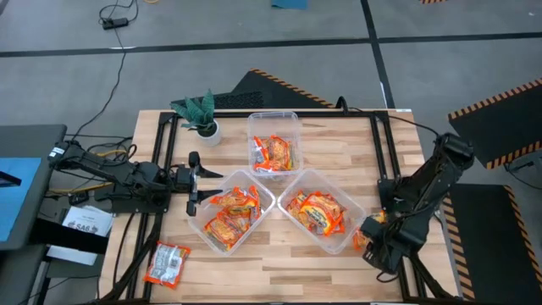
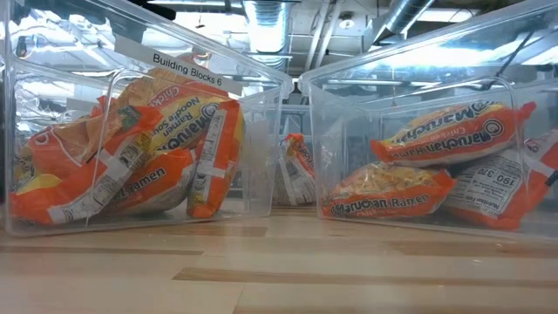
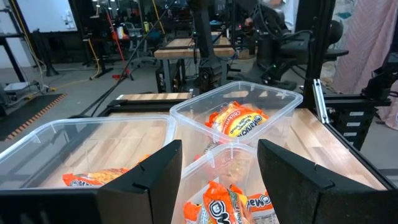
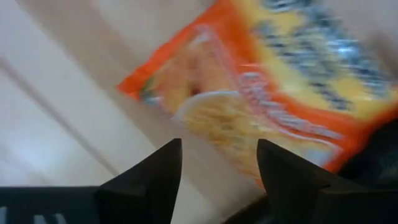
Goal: Sort Maruchan noodles
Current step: Put the orange noodle pack into the top transparent container
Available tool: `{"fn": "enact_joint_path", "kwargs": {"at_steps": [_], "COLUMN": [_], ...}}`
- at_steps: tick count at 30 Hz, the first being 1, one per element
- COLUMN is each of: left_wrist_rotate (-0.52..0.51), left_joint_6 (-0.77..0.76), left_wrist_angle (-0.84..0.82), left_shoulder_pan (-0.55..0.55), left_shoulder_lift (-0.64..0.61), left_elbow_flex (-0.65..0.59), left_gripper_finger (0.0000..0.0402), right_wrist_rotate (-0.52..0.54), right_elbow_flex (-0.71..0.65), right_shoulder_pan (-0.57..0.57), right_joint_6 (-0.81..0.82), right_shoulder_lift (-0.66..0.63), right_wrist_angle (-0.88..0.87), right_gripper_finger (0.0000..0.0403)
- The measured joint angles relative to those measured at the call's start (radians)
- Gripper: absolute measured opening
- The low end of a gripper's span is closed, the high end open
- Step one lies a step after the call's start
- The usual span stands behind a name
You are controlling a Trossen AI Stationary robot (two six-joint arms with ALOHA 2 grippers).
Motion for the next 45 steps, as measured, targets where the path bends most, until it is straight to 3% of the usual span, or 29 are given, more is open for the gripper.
{"fn": "enact_joint_path", "kwargs": {"at_steps": [4, 10, 20, 25, 35, 45], "left_wrist_rotate": [0.0, -0.005, -0.007, -0.008, -0.008, -0.008], "left_joint_6": [-0.001, -0.001, 0.002, 0.001, 0.001, 0.001], "left_wrist_angle": [-0.003, -0.006, -0.01, -0.011, -0.013, -0.026], "left_shoulder_pan": [0.0, 0.0, 0.0, 0.0, 0.0, 0.0], "left_shoulder_lift": [0.0, 0.0, 0.0, 0.0, 0.0, 0.0], "left_elbow_flex": [0.0, 0.0, 0.0, 0.0, 0.0, 0.0], "left_gripper_finger": [0.0199, 0.0199, 0.0199, 0.0199, 0.0199, 0.0199], "right_wrist_rotate": [-0.012, -0.022, -0.05, 0.012, 0.121, 0.07], "right_elbow_flex": [-0.029, -0.024, 0.038, 0.07, 0.067, -0.039], "right_shoulder_pan": [-0.028, -0.065, -0.071, -0.032, 0.014, 0.013], "right_joint_6": [-0.154, -0.304, -0.311, -0.338, -0.459, -0.465], "right_shoulder_lift": [0.027, 0.096, 0.091, 0.088, 0.088, 0.085], "right_wrist_angle": [0.093, 0.065, -0.032, -0.088, -0.089, 0.027], "right_gripper_finger": [0.0232, 0.0232, 0.0224, 0.0206, 0.0201, 0.0201]}}
